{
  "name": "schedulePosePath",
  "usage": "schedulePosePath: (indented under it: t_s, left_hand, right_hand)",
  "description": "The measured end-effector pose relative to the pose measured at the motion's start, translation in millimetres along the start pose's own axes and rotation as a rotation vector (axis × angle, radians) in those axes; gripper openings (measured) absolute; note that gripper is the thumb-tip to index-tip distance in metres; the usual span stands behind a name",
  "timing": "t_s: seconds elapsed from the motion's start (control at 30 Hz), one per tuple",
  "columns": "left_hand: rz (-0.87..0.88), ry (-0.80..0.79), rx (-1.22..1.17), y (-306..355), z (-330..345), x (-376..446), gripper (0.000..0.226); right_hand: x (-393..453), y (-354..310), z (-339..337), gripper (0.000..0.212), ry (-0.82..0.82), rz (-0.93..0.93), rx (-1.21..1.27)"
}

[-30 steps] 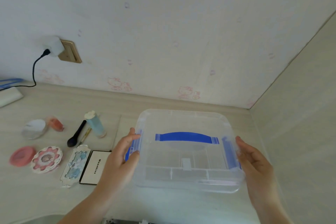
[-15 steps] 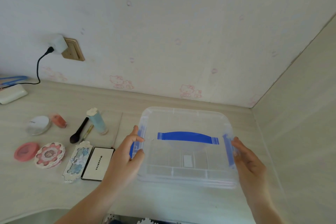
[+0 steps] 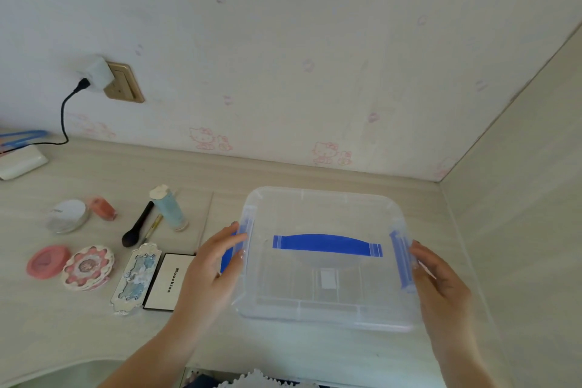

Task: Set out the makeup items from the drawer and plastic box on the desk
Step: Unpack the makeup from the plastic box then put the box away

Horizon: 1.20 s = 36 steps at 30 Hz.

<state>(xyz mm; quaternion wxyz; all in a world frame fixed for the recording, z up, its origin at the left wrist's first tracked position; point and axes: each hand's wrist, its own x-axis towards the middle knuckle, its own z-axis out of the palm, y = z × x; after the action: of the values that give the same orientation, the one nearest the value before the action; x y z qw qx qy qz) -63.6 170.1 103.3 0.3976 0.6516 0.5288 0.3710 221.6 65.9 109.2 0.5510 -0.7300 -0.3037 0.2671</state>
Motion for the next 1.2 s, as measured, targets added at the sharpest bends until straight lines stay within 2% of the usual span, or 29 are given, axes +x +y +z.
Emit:
schedulePosePath:
  t_s: [0.13,0.2,0.27,0.33,0.37,0.4,0.47,0.6,0.73,0.77,0.93,1.03,1.2]
  left_hand:
    - [0.037,0.023,0.046,-1,2,7,0.044]
    - [-0.003,0.024,0.019,-2,2,10,0.04]
    - [-0.176,0.009,-0.082,-2,1,13,0.039]
    - [-0.432,-0.085,-0.343,2,-1,16,0.042]
    - [-0.524,-0.159,-0.484,3,-2,17,0.036]
    - [-0.574,-0.228,-0.572,5,-4,17,0.031]
    - [-0.611,-0.278,-0.601,6,-6,18,0.026]
    - [-0.57,-0.182,-0.57,4,0,19,0.026]
    - [-0.463,-0.072,-0.539,12,9,18,0.031]
    - [-0.443,-0.061,-0.517,13,11,17,0.033]
    - [-0.43,-0.036,-0.4,14,22,17,0.037]
    - [-0.422,-0.024,-0.355,13,25,18,0.048]
    - [-0.395,-0.001,-0.323,16,27,23,0.043]
  right_hand:
    - [7,2,-1,0.034,-0.013,0.057,-0.071]
    - [8,2,-1,0.03,-0.016,0.098,-0.086]
    - [10,2,-2,0.035,-0.027,0.168,-0.05]
    - [13,0,-4,0.042,-0.074,0.301,0.083]
    - [14,-1,-5,0.041,-0.11,0.362,0.158]
    - [15,-2,-6,0.037,-0.144,0.402,0.206]
    - [17,-1,-8,0.034,-0.176,0.428,0.226]
    - [20,3,-10,0.023,-0.105,0.406,0.219]
    - [23,5,-6,0.048,-0.007,0.313,0.146]
    - [23,6,-5,0.048,0.008,0.294,0.115]
    - [24,9,-4,0.032,-0.052,0.262,0.055]
    - [24,12,-2,0.037,-0.049,0.293,0.059]
    - [25,13,-2,0.041,-0.018,0.29,0.032]
